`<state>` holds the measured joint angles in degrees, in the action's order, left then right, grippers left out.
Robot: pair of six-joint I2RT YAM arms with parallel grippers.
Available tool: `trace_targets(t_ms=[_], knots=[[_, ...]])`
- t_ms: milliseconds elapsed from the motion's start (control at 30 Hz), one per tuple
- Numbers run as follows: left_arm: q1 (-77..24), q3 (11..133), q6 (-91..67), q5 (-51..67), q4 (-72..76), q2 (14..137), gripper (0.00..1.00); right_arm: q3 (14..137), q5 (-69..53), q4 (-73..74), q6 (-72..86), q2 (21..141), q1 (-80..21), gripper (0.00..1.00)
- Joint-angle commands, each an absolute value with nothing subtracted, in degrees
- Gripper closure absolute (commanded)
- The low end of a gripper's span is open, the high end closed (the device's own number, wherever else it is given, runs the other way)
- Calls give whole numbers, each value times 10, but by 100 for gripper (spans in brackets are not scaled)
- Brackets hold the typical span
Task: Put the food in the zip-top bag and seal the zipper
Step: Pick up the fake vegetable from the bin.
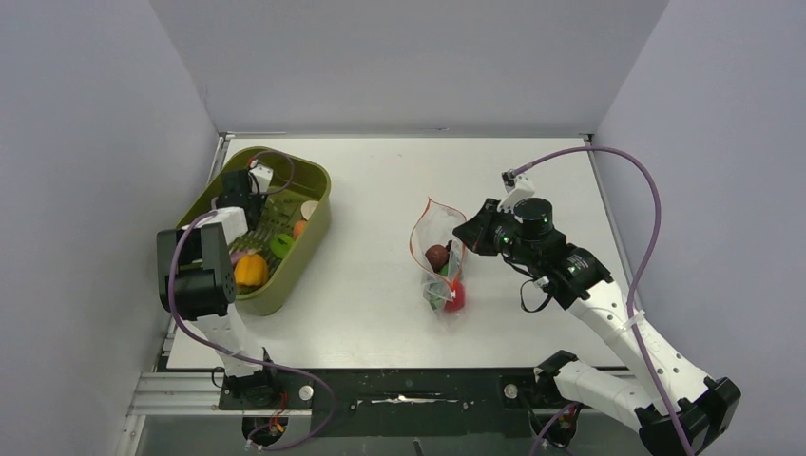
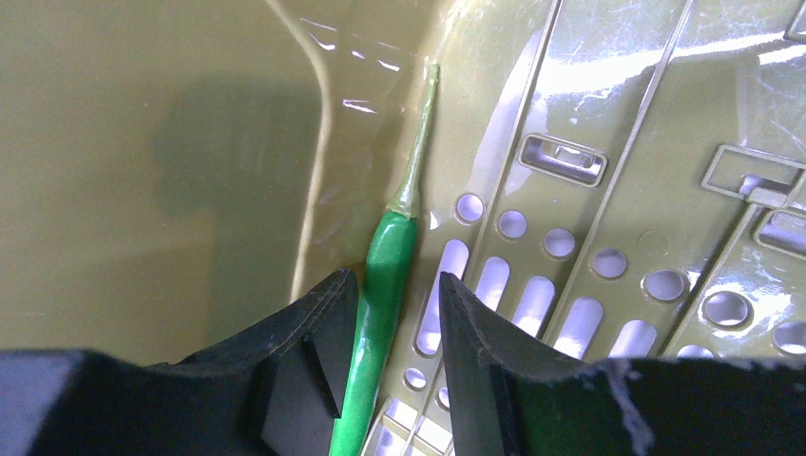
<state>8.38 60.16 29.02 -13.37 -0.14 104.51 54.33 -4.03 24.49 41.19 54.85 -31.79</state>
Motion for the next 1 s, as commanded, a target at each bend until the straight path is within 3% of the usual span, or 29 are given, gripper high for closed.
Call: trace_targets(t_ms=[0, 400, 667, 867, 967], knots=[[88, 627, 263, -73, -38, 1057, 63, 544, -31, 210, 417, 540, -314, 100], [88, 639, 243, -16, -89, 1044, 67, 540, -28, 216, 428, 525, -316, 100], [88, 633, 259, -34, -89, 1061, 63, 540, -23, 218, 435, 524, -319, 100], [88, 642, 258, -30, -94, 1044, 80, 536, -19, 216, 440, 524, -324, 100], [88, 646, 249, -26, -101, 1019, 85, 539, -19, 218, 440, 522, -327, 100]])
